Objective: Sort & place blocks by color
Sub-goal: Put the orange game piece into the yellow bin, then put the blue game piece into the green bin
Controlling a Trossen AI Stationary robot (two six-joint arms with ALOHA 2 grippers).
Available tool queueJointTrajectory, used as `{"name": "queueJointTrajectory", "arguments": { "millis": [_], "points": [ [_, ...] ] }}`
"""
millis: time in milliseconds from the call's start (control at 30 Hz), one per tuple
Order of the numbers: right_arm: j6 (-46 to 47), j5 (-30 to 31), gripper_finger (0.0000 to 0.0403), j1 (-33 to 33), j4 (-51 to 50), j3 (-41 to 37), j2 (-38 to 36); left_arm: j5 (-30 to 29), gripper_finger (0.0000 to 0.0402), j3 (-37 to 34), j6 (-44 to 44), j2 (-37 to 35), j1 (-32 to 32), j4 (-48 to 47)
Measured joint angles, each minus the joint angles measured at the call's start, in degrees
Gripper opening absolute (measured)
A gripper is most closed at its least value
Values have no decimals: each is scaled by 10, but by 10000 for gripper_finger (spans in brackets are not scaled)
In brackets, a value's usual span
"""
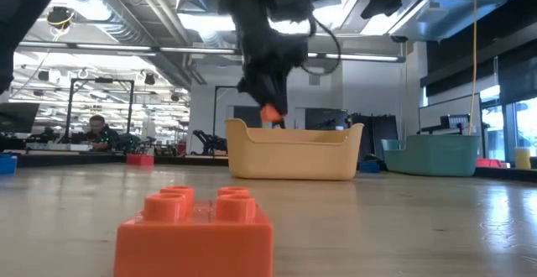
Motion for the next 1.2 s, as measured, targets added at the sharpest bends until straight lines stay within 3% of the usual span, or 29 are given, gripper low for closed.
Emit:
{"name": "queueJointTrajectory", "arguments": {
  "millis": [333, 1200],
  "points": [
    [0, -1, 191, 0, 0, 0, 0, -55, 131, 0, 3, 40, 3, 1],
    [2, 0, 191, 0, 0, 0, 0, -54, 167, -1, 3, 69, 12, 9]
  ]
}}
